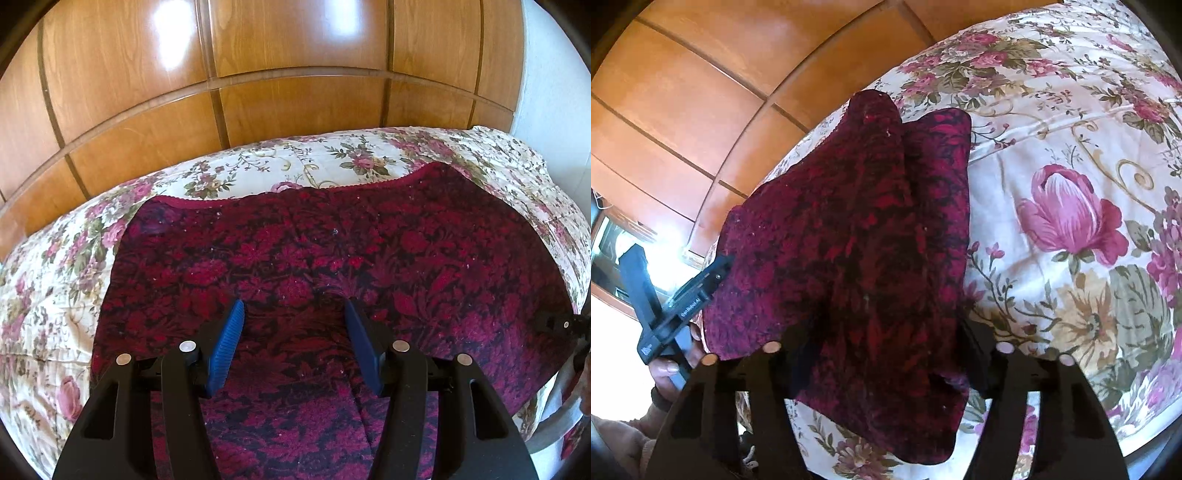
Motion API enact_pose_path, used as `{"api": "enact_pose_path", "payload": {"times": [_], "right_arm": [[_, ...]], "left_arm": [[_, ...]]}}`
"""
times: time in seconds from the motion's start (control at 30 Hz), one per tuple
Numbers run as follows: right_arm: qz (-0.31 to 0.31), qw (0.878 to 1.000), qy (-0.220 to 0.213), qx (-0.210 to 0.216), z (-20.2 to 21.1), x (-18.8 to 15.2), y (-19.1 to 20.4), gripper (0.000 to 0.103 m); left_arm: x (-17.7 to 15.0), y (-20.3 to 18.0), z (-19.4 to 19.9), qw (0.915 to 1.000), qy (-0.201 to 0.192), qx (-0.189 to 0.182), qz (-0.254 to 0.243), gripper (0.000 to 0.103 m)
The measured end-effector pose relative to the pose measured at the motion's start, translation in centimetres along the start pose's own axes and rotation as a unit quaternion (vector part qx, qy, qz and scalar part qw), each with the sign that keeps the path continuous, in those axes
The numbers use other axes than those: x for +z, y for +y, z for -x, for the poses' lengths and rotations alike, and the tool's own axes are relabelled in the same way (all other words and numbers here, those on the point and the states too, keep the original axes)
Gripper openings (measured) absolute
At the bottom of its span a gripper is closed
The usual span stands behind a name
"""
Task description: Fold small clothes
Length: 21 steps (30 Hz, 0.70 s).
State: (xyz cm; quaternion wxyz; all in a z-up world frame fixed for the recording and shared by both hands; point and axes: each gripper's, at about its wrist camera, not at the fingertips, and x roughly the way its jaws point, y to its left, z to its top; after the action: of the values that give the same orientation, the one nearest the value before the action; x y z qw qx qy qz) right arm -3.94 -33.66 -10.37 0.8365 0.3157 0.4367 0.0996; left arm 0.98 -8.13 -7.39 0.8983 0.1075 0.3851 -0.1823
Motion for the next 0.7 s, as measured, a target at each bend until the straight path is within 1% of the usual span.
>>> {"api": "enact_pose_path", "payload": {"times": [0.03,0.13,0.23,0.27,0.3,0.33,0.37,0.4,0.47,0.53,0.6,0.63,0.67,0.7], "right_arm": [[0.0,1.0,-0.001,0.0,0.2,0.1,0.2,0.049],[0.006,1.0,-0.016,0.002,1.5,0.4,1.7,0.038],[0.023,0.999,-0.024,-0.003,2.6,0.8,3.4,0.035],[0.033,0.999,-0.027,-0.007,2.9,1.1,4.4,0.035],[0.04,0.999,-0.031,-0.009,3.2,1.3,5.2,0.033],[0.045,0.998,-0.036,-0.007,3.5,1.5,6.1,0.032],[0.055,0.998,-0.041,-0.006,3.9,1.8,7.2,0.032],[0.064,0.997,-0.045,-0.009,4.0,1.9,8.0,0.032],[0.085,0.995,-0.052,-0.01,4.4,2.4,10.1,0.031],[0.101,0.993,-0.057,-0.009,4.4,2.9,12.1,0.03],[0.124,0.991,-0.059,-0.001,4.1,3.3,14.5,0.029],[0.134,0.989,-0.059,0.004,3.9,3.4,15.5,0.029],[0.153,0.986,-0.058,0.011,3.5,3.6,17.3,0.029],[0.166,0.984,-0.056,0.015,3.0,3.7,18.5,0.028]], "left_arm": [[0.0,0.1,0.0,1.0,0.0,-0.002,0.002,0.055],[0.1,0.6,-0.1,0.9998,-0.001,-0.014,0.01,0.055],[0.0,1.5,-0.1,0.9989,-0.002,-0.039,0.027,0.055],[0.0,2.0,0.1,0.9982,-0.002,-0.049,0.034,0.049],[0.1,2.4,0.4,0.9976,-0.004,-0.056,0.041,0.046],[0.1,3.4,1.0,0.9956,-0.006,-0.075,0.057,0.041],[0.0,4.4,1.5,0.993,-0.006,-0.092,0.073,0.037],[0.0,5.1,1.9,0.9914,-0.007,-0.1,0.084,0.037],[-0.5,7.7,3.1,0.9861,-0.015,-0.112,0.122,0.037],[-1.1,9.9,3.7,0.9824,-0.016,-0.115,0.146,0.037],[-1.9,11.4,3.4,0.98,-0.005,-0.12,0.159,0.037],[-2.3,12.1,2.9,0.9782,0.007,-0.125,0.166,0.035],[-2.7,12.6,2.3,0.9766,0.017,-0.127,0.173,0.03],[-3.1,12.7,1.8,0.9757,0.02,-0.131,0.174,0.03]]}}
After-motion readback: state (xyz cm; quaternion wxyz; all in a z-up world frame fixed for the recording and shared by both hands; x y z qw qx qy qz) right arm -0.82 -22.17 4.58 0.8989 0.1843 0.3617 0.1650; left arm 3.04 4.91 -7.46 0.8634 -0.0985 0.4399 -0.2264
